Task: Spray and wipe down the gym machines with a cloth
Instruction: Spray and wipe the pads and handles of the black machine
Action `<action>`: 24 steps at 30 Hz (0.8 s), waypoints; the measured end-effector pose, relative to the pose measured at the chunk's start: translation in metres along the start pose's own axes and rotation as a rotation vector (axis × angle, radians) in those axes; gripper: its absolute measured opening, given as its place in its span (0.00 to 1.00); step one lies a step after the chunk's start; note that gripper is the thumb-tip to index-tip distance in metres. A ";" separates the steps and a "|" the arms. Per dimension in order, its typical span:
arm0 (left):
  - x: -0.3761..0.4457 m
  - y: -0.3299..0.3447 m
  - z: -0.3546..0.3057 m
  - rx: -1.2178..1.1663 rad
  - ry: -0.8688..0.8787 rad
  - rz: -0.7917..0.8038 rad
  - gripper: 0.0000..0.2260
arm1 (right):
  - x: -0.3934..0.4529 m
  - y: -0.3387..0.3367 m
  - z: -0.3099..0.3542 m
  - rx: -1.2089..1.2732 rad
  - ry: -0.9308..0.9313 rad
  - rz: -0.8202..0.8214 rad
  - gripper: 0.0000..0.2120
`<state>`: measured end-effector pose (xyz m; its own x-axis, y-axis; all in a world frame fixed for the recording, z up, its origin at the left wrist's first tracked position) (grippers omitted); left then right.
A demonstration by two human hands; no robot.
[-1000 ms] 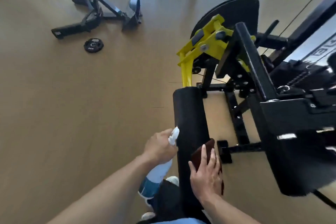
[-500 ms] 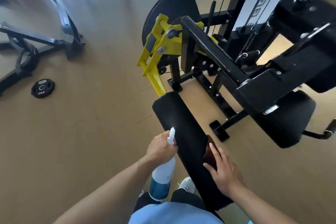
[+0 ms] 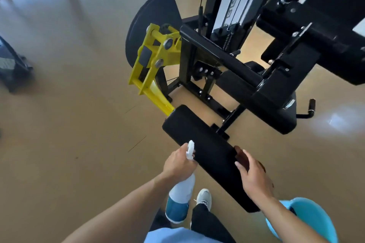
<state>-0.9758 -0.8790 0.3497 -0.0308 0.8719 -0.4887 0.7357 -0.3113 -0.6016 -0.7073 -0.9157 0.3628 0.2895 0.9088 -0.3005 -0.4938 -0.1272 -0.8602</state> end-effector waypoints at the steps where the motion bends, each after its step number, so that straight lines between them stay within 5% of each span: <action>1: 0.001 0.000 0.004 0.009 0.013 0.016 0.08 | -0.006 0.000 0.008 0.052 0.024 -0.013 0.27; 6: -0.012 0.018 0.016 0.101 0.096 0.179 0.06 | -0.028 0.003 0.014 0.248 0.214 -0.118 0.24; 10: -0.030 0.036 0.010 0.155 0.199 0.246 0.15 | -0.050 -0.019 -0.015 0.478 0.430 -0.341 0.26; 16: -0.050 0.067 -0.016 0.167 0.191 0.263 0.04 | -0.091 -0.032 -0.073 0.927 0.724 -0.557 0.26; 24: -0.078 0.106 -0.056 0.230 0.273 0.240 0.14 | -0.107 -0.054 -0.117 1.423 0.778 -0.588 0.13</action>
<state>-0.8574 -0.9591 0.3596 0.3258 0.8229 -0.4655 0.5289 -0.5668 -0.6317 -0.6157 -1.0527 0.3931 0.7683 0.2559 -0.5867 -0.3413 0.9392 -0.0372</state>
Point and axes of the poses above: each hand's wrist, its own x-axis towards the middle knuckle, its own y-axis out of the palm, z = x × y, the point moved 8 cm from there along x, towards the middle knuckle, and after that the axes turned 6 degrees about -z, right-handed, at the moved point
